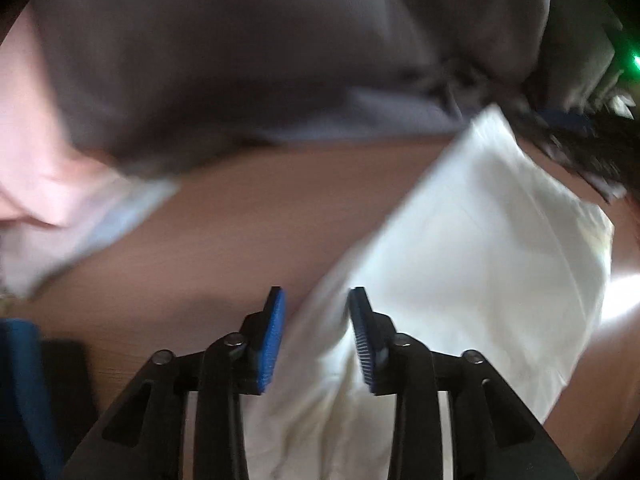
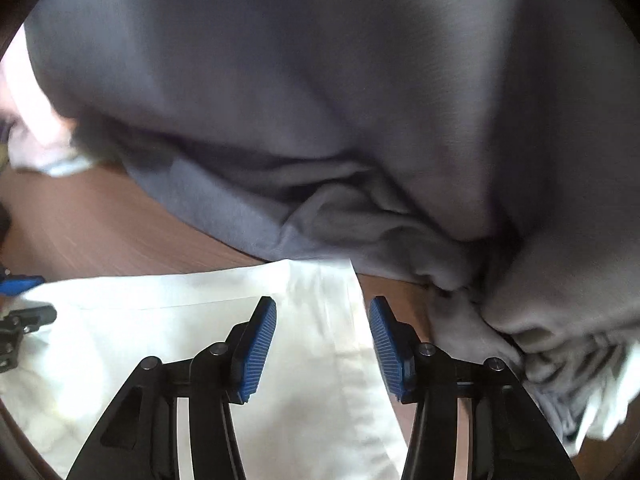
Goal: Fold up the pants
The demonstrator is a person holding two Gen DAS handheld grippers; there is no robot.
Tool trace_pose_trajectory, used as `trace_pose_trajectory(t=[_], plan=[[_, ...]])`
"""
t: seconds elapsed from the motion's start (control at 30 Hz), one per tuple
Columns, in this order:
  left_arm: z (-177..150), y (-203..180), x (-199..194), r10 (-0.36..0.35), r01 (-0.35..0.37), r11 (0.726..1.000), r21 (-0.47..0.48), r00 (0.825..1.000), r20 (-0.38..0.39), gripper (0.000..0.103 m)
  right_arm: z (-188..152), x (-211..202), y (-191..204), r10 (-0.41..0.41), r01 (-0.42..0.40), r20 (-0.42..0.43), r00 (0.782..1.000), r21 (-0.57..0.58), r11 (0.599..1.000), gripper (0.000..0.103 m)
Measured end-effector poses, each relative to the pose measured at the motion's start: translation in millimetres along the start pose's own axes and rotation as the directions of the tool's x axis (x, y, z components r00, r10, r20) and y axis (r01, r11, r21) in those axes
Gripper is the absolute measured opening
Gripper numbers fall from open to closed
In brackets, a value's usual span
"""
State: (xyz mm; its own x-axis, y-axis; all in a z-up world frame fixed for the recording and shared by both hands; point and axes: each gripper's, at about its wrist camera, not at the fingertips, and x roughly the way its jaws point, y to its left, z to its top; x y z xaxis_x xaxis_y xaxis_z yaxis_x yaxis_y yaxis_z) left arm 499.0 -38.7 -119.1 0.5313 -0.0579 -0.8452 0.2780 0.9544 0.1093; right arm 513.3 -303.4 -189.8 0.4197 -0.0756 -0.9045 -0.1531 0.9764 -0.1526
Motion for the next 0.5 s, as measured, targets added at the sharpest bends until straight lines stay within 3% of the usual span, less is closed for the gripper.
trace_pose_trajectory(t=[0.07, 0.17, 0.23, 0.33, 0.5], plan=[[-6, -11, -26, 0.049, -0.051, 0.998, 0.024, 0.994, 0.095, 0.046, -10, -18, -1, -0.007, 0.006, 0.03, 1.0, 0.018, 1.0, 0.049], [-25, -31, -49, 0.038, -0.05, 0.996, 0.078, 0.989, 0.142, 0.046, -30, -44, 4, 0.003, -0.004, 0.058, 0.998, 0.022, 1.0, 0.049], [-45, -46, -59, 0.004, -0.016, 0.996, 0.085, 0.989, 0.146, 0.046, -46, -55, 2, 0.036, -0.039, 0.058, 0.998, 0.046, 0.998, 0.049], [-69, -58, -63, 0.005, -0.015, 0.997, 0.076, 0.992, 0.123, 0.046, -71, -65, 8, 0.07, -0.075, 0.061, 0.996, 0.087, 0.993, 0.049], [-76, -61, -63, 0.021, -0.017, 0.999, -0.042, 0.995, 0.094, 0.046, -97, -48, -3, 0.106, -0.109, 0.025, 0.994, 0.131, 0.985, 0.049]])
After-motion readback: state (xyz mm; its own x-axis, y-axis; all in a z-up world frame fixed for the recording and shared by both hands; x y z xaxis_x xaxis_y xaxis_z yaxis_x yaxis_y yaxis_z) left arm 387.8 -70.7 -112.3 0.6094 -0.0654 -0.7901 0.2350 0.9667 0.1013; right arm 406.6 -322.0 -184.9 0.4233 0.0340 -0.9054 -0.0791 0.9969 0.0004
